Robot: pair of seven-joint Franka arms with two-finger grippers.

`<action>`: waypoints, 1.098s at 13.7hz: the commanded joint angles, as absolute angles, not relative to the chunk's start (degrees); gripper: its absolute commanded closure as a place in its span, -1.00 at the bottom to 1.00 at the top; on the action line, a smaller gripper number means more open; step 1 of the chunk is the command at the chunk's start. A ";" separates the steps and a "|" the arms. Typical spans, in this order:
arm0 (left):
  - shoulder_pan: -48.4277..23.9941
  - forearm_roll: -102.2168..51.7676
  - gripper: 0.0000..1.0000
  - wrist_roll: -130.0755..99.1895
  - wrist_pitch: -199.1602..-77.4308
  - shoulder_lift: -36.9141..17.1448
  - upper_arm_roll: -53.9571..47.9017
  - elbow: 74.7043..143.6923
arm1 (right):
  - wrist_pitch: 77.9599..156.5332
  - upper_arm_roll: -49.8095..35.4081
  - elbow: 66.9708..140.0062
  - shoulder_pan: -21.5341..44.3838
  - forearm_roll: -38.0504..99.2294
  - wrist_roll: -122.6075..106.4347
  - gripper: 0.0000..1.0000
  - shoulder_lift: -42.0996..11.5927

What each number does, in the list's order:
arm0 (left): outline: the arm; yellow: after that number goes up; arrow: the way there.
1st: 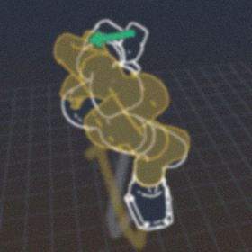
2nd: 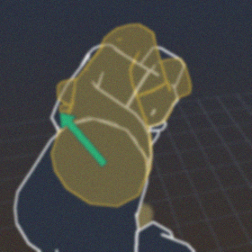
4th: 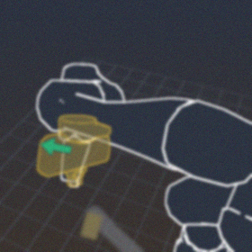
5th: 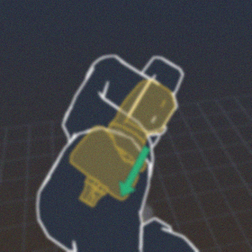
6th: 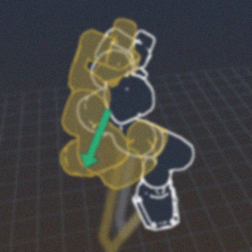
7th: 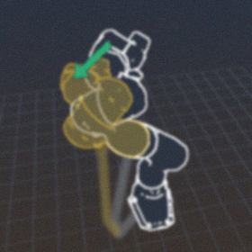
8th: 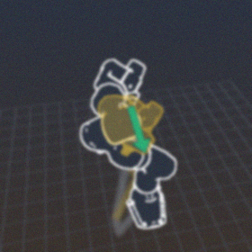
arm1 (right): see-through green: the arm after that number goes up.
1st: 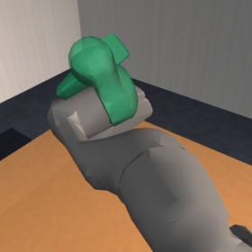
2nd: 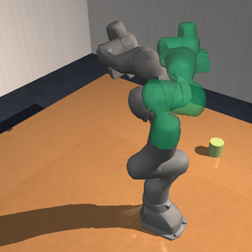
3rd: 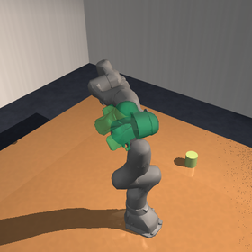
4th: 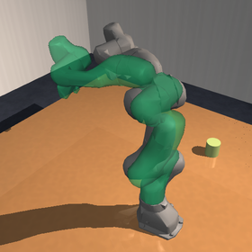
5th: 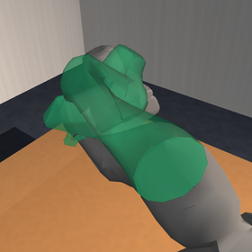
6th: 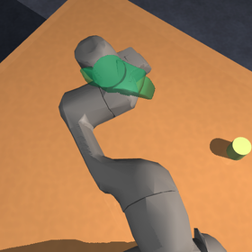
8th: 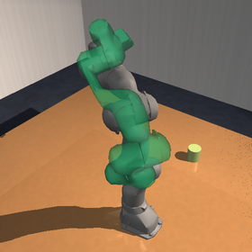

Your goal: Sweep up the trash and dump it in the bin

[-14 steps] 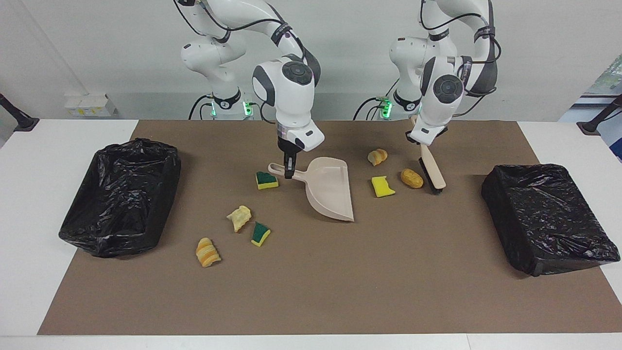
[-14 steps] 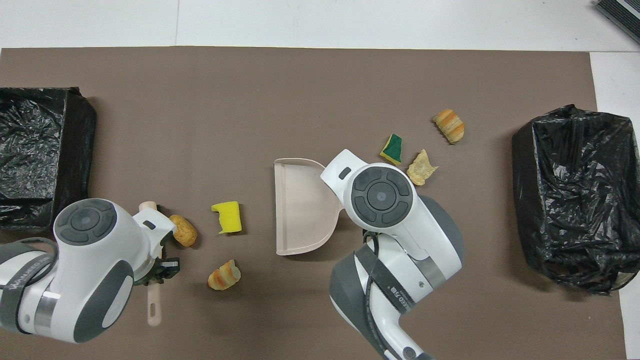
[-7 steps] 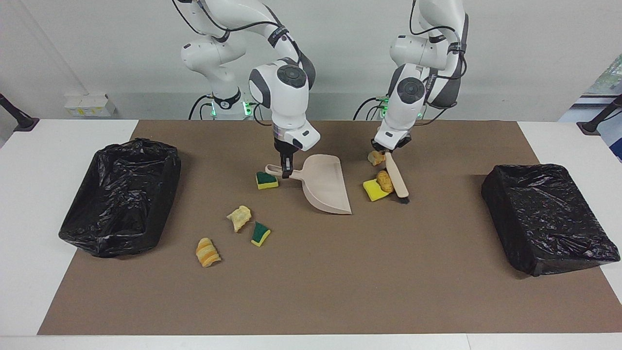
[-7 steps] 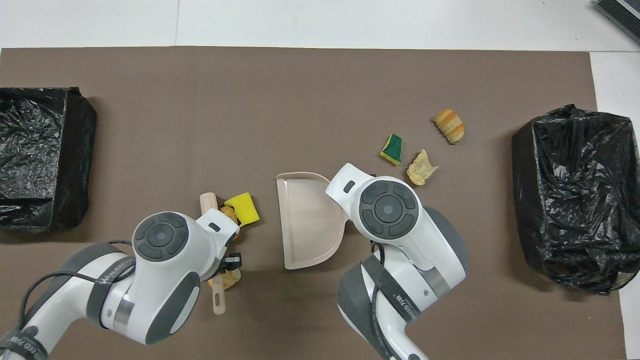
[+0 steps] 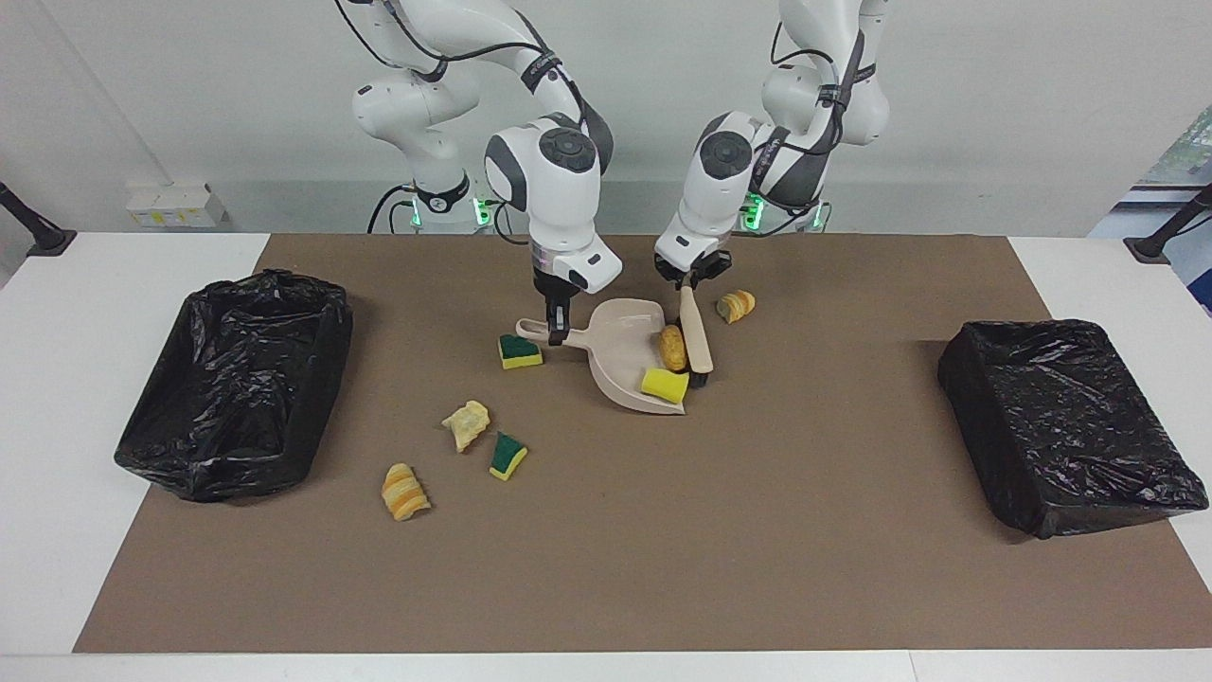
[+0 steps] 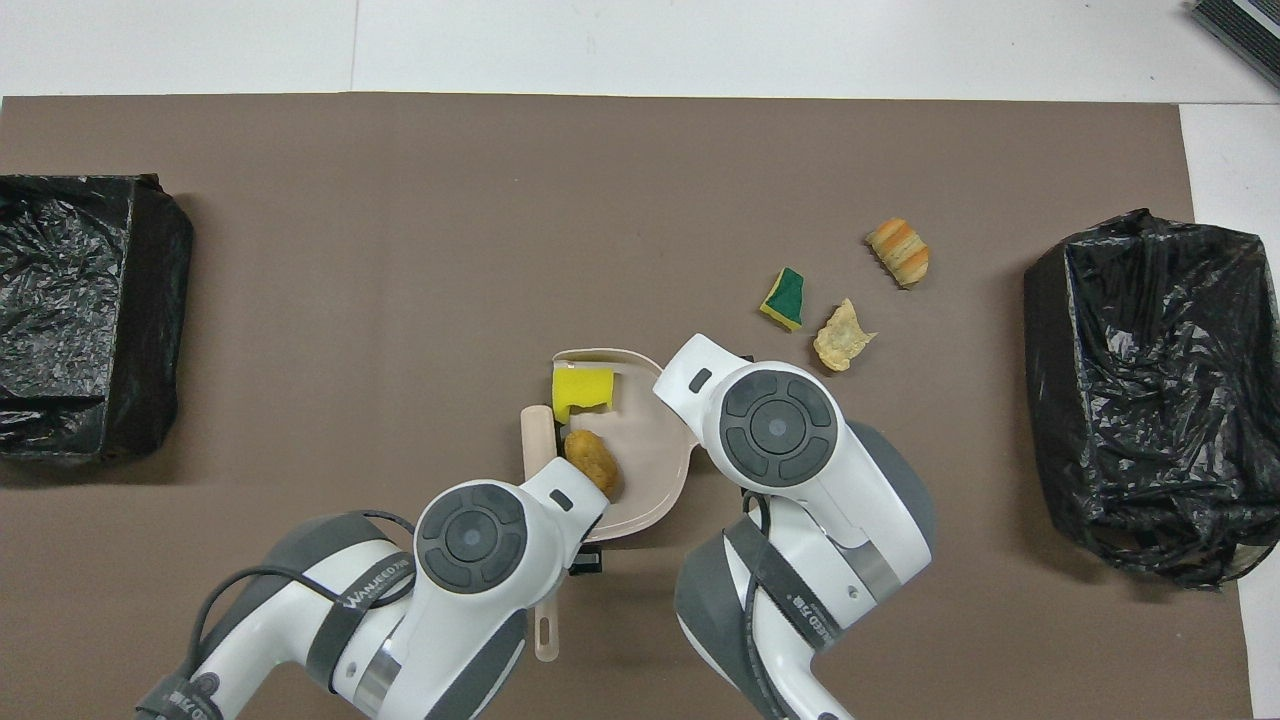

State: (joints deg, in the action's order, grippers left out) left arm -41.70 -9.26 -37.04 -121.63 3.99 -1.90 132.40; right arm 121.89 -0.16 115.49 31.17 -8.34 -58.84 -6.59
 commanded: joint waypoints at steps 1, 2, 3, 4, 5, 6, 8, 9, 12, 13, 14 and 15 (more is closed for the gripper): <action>-44.12 -10.02 1.00 -41.21 -119.89 2.38 -0.97 128.51 | 123.31 -0.53 117.68 30.76 -7.91 -57.66 1.00 -5.19; -44.12 -10.02 1.00 -41.13 -117.79 2.72 -0.97 127.71 | 123.40 -0.53 117.86 30.59 -7.91 -57.74 1.00 -5.19; -43.60 -10.02 1.00 -40.96 -114.55 4.20 -0.97 127.44 | 123.49 -0.53 118.04 30.32 -7.91 -58.18 1.00 -5.19; -43.42 -10.02 1.00 -40.61 -111.39 5.78 -0.53 127.01 | 124.44 -0.53 118.30 30.24 -7.82 -58.44 1.00 -5.19; -41.94 -10.02 1.00 -40.08 -107.53 7.80 -0.09 127.00 | 126.98 -0.53 120.04 29.89 -7.65 -58.45 1.00 -4.84; -40.36 -10.02 1.00 -40.60 -104.01 8.78 -0.09 127.18 | 130.66 -0.53 122.67 29.10 -5.65 -58.62 1.00 -4.05; -39.91 -9.41 1.00 -42.53 -94.88 11.06 -0.09 128.40 | 136.29 -0.53 127.34 28.83 -1.42 -60.72 1.00 -2.29; -39.82 -9.32 1.00 -44.89 -92.49 12.38 -0.09 129.71 | 137.54 -0.53 128.66 28.57 0.16 -61.08 1.00 -1.76; -39.55 -8.96 1.00 -53.59 -92.99 17.12 -0.09 136.30 | 137.20 -0.53 129.72 28.39 1.41 -62.22 1.00 -1.14; -39.29 -8.88 1.00 -56.40 -92.99 18.79 -0.09 138.49 | 137.11 -0.53 129.81 28.56 1.58 -62.23 1.00 -1.06; -37.55 -8.88 1.00 -58.77 -93.51 20.64 -0.09 141.30 | 136.94 -0.53 129.81 28.65 1.58 -62.23 1.00 -0.88; -37.09 -8.88 1.00 -59.93 -94.73 21.79 -0.09 143.59 | 136.85 -0.53 129.81 28.74 1.58 -62.23 1.00 -0.88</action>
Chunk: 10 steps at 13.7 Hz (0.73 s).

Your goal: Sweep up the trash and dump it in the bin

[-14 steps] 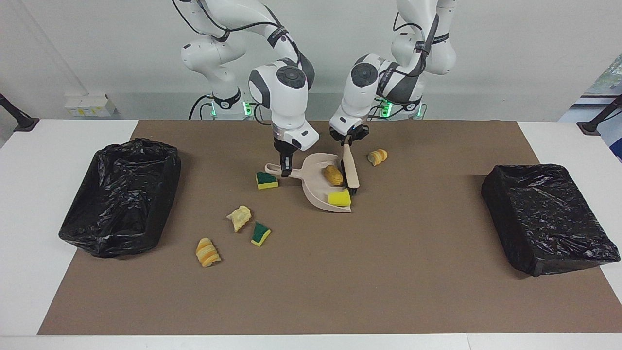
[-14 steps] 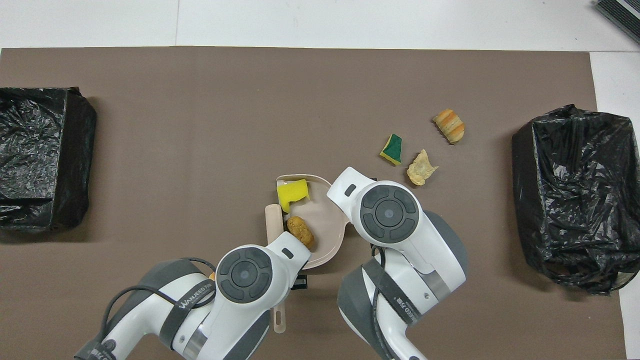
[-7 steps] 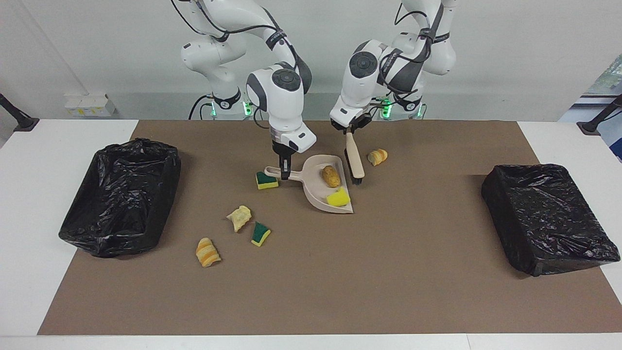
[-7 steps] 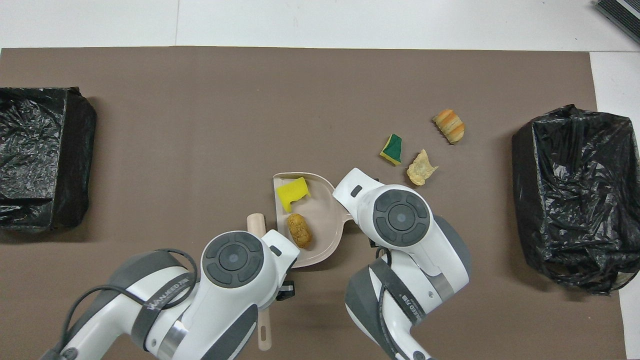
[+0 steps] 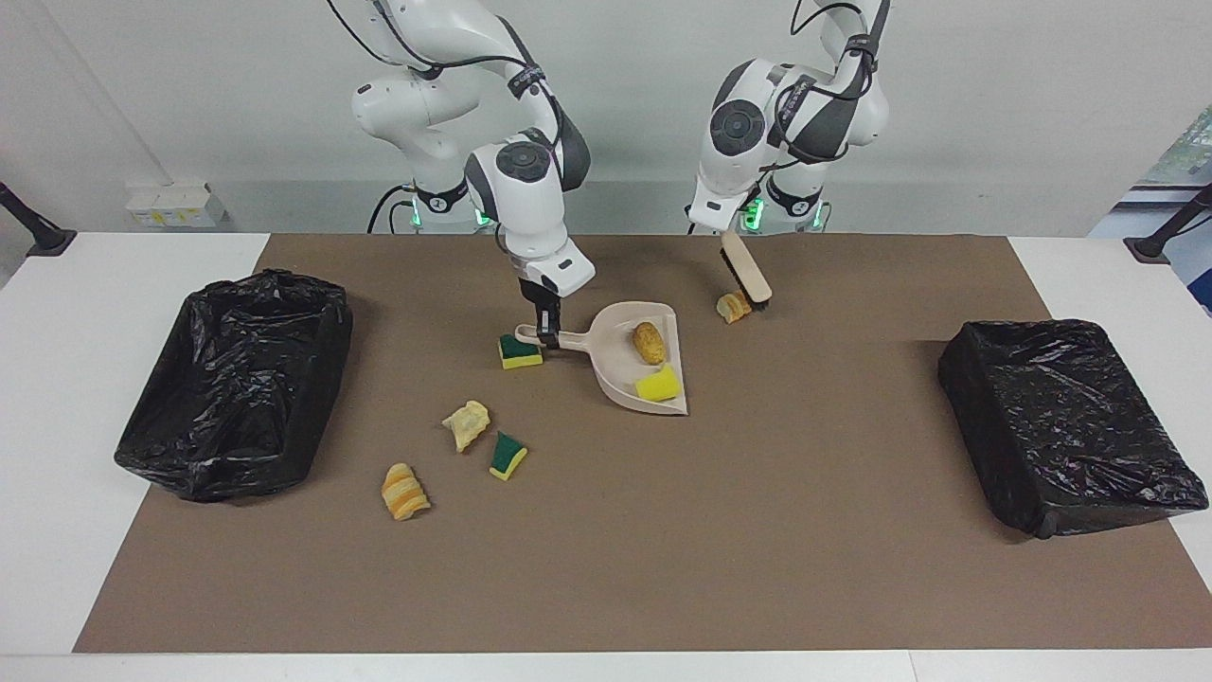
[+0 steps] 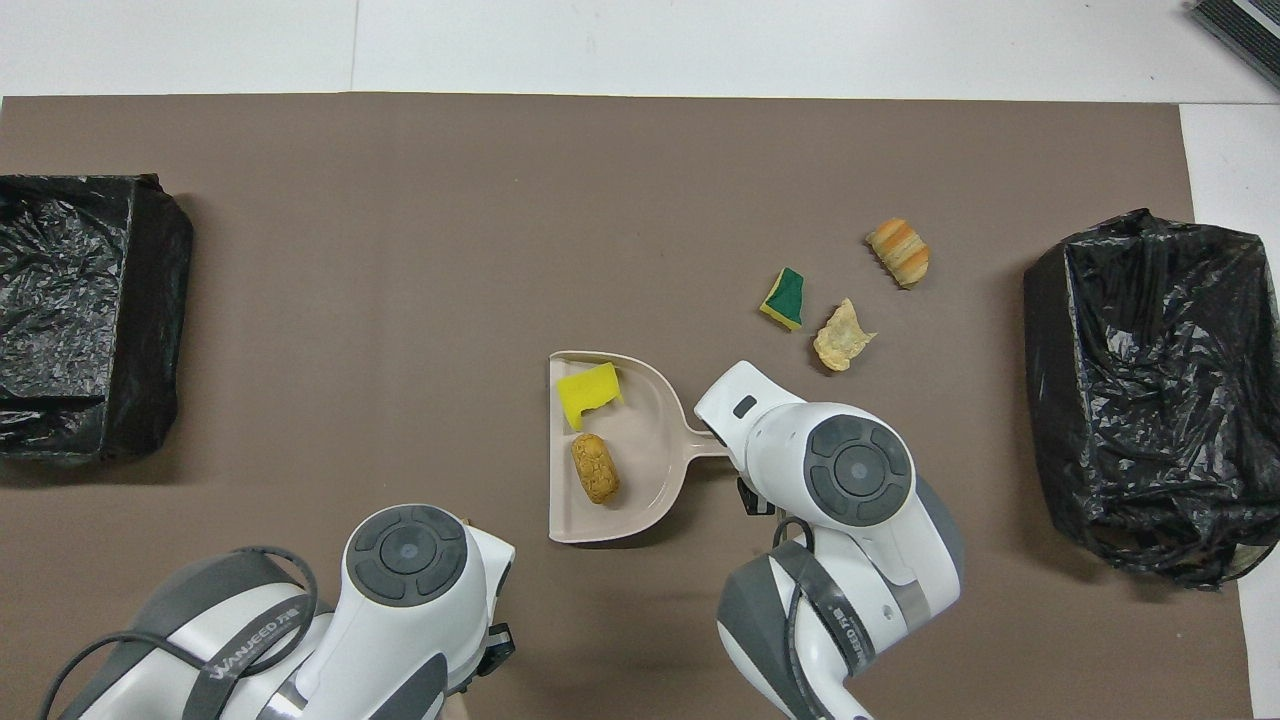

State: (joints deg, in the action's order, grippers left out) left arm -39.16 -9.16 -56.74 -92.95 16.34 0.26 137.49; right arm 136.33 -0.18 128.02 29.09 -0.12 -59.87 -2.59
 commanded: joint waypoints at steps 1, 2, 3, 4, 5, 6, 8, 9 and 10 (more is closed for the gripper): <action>-36.92 -8.88 1.00 -61.86 -95.18 22.23 -0.09 144.92 | 136.67 -0.53 129.90 28.74 1.58 -62.23 1.00 -0.79; -35.70 -8.88 1.00 -62.48 -95.97 22.85 -0.09 146.06 | 136.50 -0.53 129.90 28.74 1.58 -62.23 1.00 -0.79; -34.99 -8.88 1.00 -62.66 -98.33 22.68 -0.17 146.68 | 136.15 -0.53 129.90 28.83 1.58 -62.14 1.00 -0.79; -34.98 -8.88 1.00 -62.93 -100.79 21.98 -0.18 147.04 | 136.06 -0.53 129.90 28.92 1.58 -61.96 1.00 -0.79; -35.42 -8.88 1.00 -61.89 -102.72 20.32 -0.18 147.13 | 136.05 -0.53 129.90 29.00 1.58 -61.79 1.00 -0.79; -35.42 -8.96 1.00 -61.18 -105.35 18.39 -0.18 146.87 | 136.05 -0.53 129.90 29.09 1.58 -61.61 1.00 -0.79; -35.68 -9.05 1.00 -61.43 -112.81 14.35 -0.44 146.08 | 136.05 -0.53 129.90 29.09 1.58 -61.61 1.00 -0.79; -36.73 -9.31 1.00 -61.35 -115.55 12.06 -0.44 144.77 | 136.05 -0.53 129.90 29.18 1.58 -61.61 1.00 -0.79; -37.61 -9.32 1.00 -61.17 -118.10 9.43 -0.44 142.93 | 136.14 -0.53 129.82 29.09 1.58 -61.61 1.00 -0.79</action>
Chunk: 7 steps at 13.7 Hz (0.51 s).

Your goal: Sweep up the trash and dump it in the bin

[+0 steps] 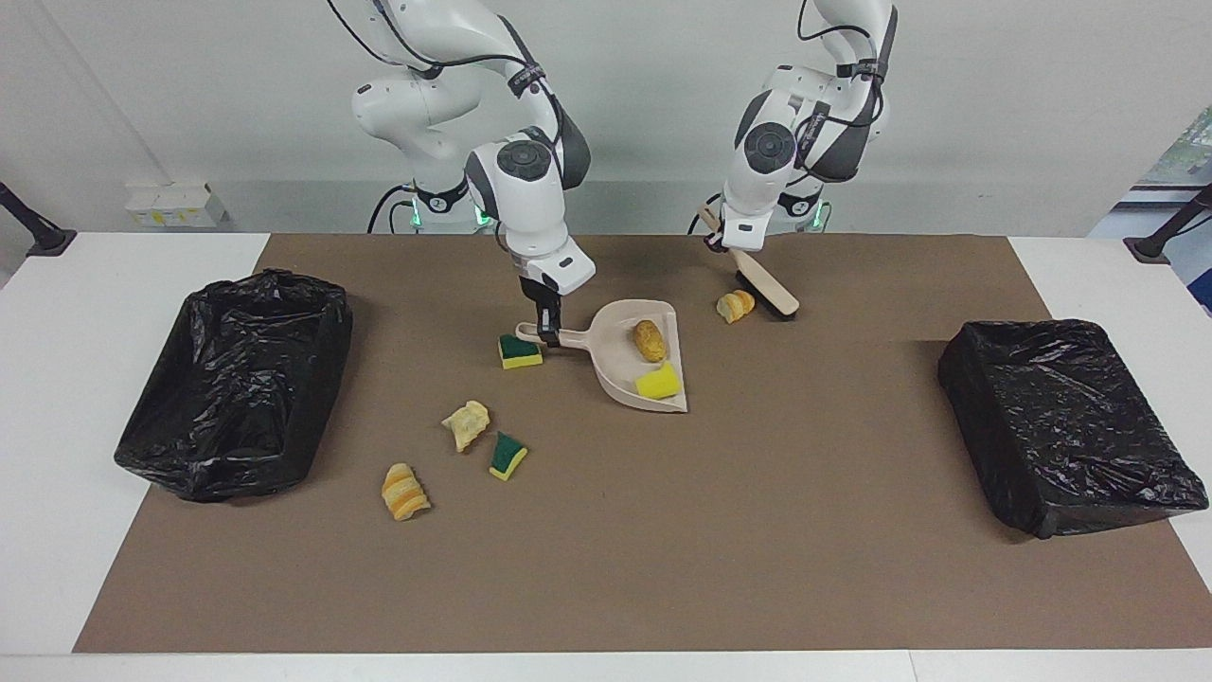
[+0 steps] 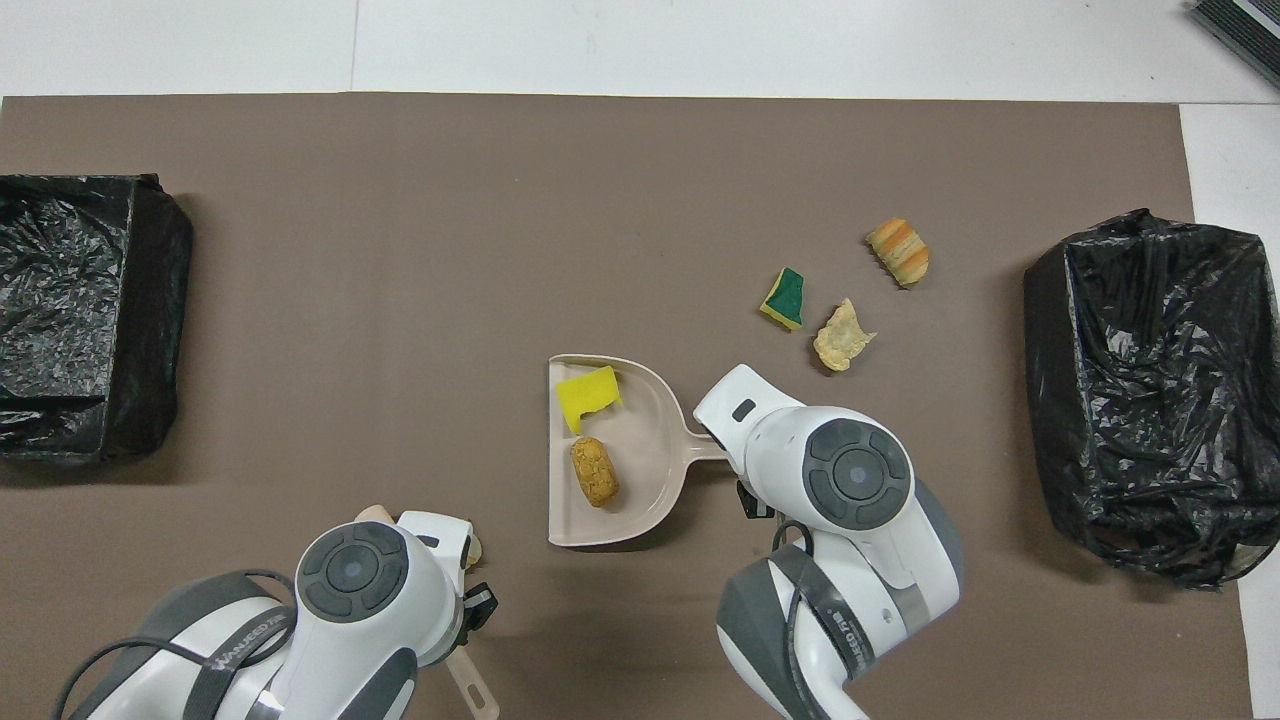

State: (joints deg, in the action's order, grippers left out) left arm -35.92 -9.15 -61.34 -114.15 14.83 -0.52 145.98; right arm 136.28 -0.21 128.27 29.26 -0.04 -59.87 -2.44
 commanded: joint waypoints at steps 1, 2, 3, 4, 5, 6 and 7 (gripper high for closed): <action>-38.31 -9.32 1.00 -60.74 -120.82 6.27 -0.44 139.86 | 136.14 -0.53 129.81 29.18 1.58 -61.61 1.00 -0.79; -38.58 -9.32 1.00 -60.21 -122.24 3.20 -0.61 136.53 | 136.14 -0.53 129.81 29.09 1.58 -61.61 1.00 -0.79; -39.63 -9.49 1.00 -58.99 -122.60 0.38 -0.62 132.75 | 136.23 -0.53 129.81 29.18 1.58 -61.79 1.00 -0.79; -40.60 -9.49 1.00 -56.63 -122.87 -1.39 -0.62 130.02 | 136.49 -0.53 129.73 29.09 1.50 -62.05 1.00 -0.88; -41.74 -9.49 1.00 -52.69 -124.00 -1.84 -0.70 128.86 | 136.67 -0.53 129.73 29.09 1.49 -62.40 1.00 -0.88; -43.92 -9.67 1.00 -49.60 -125.32 -1.85 -0.62 128.76 | 136.67 -0.53 129.73 28.83 1.49 -62.49 1.00 -0.88; -45.51 -9.67 1.00 -48.87 -126.64 -1.85 -0.62 128.50 | 136.50 -0.53 129.73 28.57 1.49 -62.58 1.00 -0.88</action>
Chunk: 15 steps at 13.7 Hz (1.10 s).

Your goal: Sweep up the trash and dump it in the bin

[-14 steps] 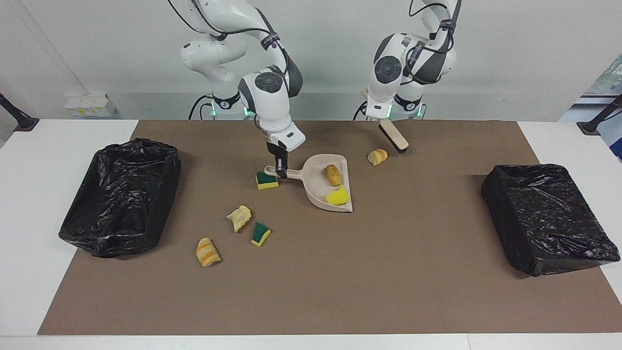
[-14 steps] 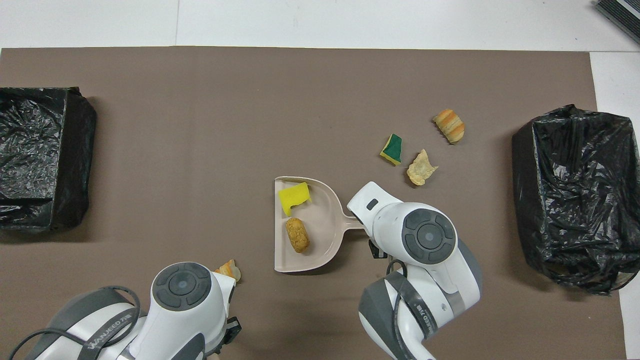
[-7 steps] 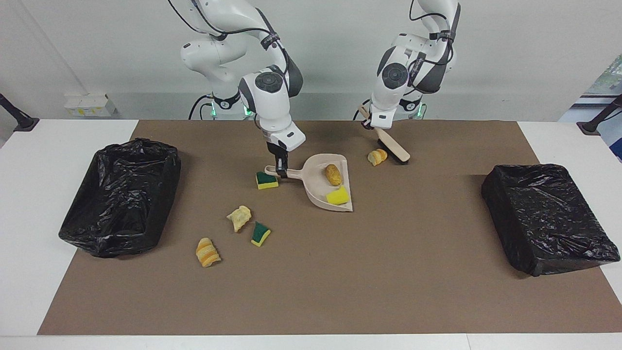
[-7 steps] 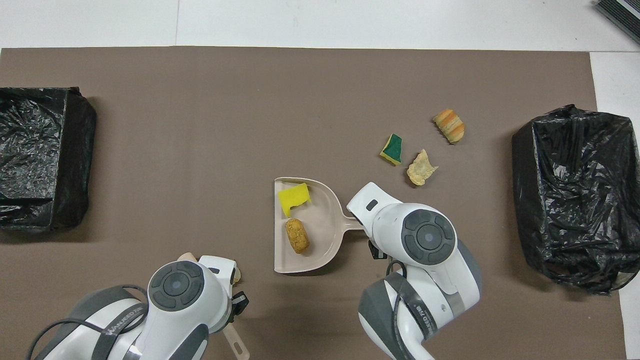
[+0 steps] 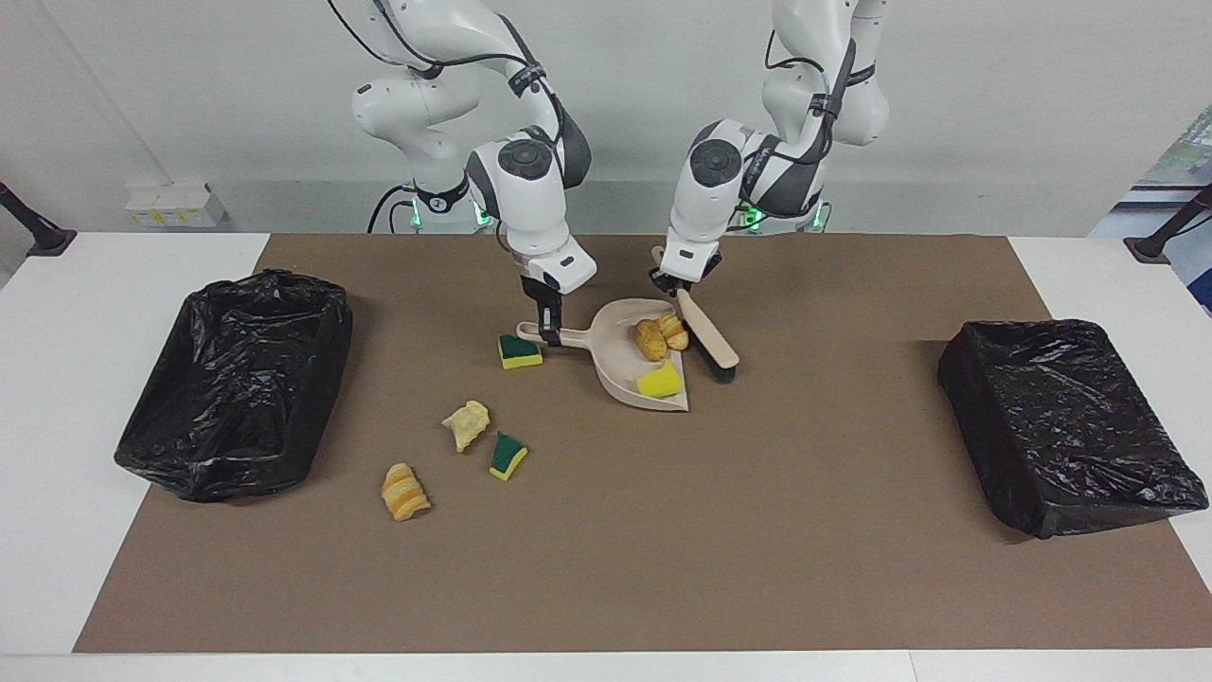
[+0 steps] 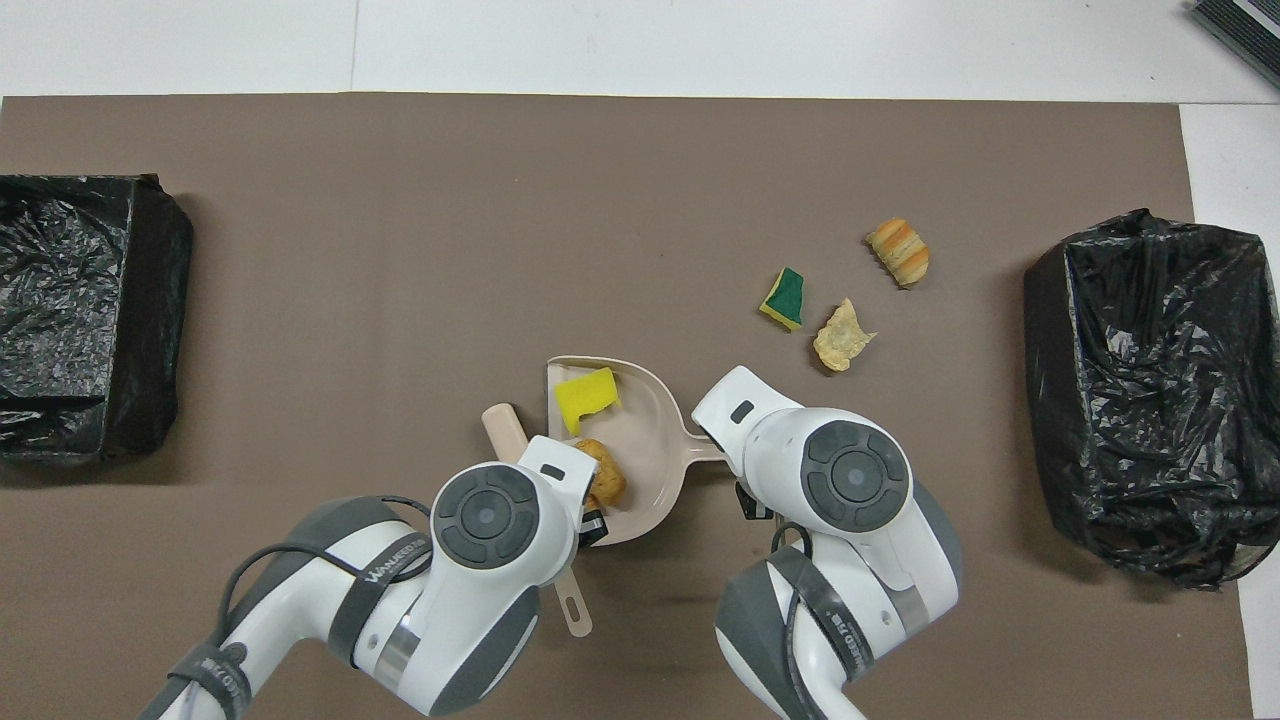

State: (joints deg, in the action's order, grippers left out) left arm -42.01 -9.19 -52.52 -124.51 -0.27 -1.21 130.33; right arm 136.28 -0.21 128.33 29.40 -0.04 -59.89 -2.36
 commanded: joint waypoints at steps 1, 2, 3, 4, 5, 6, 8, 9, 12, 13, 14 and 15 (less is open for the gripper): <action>-47.35 -9.67 1.00 -49.04 -127.87 -2.19 -0.62 126.93 | 136.41 -0.53 129.73 28.30 1.58 -63.19 1.00 -0.97; -48.77 -9.84 1.00 -49.13 -127.53 -3.42 -0.62 124.48 | 136.32 -0.53 129.73 27.78 1.58 -63.98 1.00 -0.97; -49.30 -9.84 1.00 -49.30 -127.01 -4.12 -0.62 122.97 | 136.23 -0.53 129.73 27.16 1.58 -64.16 1.00 -0.88; -49.83 -9.84 1.00 -49.39 -126.74 -4.22 -0.62 122.61 | 136.23 -0.53 129.64 26.90 1.58 -64.77 1.00 -0.70; -50.01 -9.76 1.00 -49.48 -125.35 -3.96 -0.62 122.61 | 135.88 -0.53 129.64 26.02 1.67 -65.73 1.00 -0.01; -50.10 -9.06 1.00 -49.13 -121.33 -3.43 -0.62 122.61 | 134.75 -0.53 129.64 25.49 1.67 -66.18 1.00 0.78; -49.49 -6.78 1.00 -49.04 -113.85 -1.59 -0.53 120.77 | 133.34 -0.44 129.64 25.05 1.67 -67.66 1.00 2.10; -49.31 -6.25 1.00 -49.13 -110.16 -0.89 -0.35 120.50 | 132.72 -0.53 129.64 24.35 1.67 -68.55 1.00 2.37; -48.61 -5.54 1.00 -49.13 -103.29 3.94 0.09 120.93 | 130.44 -0.27 129.20 24.17 3.24 -68.90 1.00 3.86; -48.69 -5.54 1.00 -49.30 -101.88 5.09 -0.09 121.63 | 130.26 -0.09 129.20 24.08 3.86 -69.78 1.00 4.48; -49.13 -5.54 1.00 -49.65 -102.65 6.49 -0.35 123.99 | 129.56 -0.09 129.03 23.39 4.13 -70.48 1.00 4.66; -49.74 -5.62 1.00 -49.83 -103.35 8.59 -0.87 126.80 | 127.46 -0.09 127.63 22.25 4.13 -71.62 1.00 4.66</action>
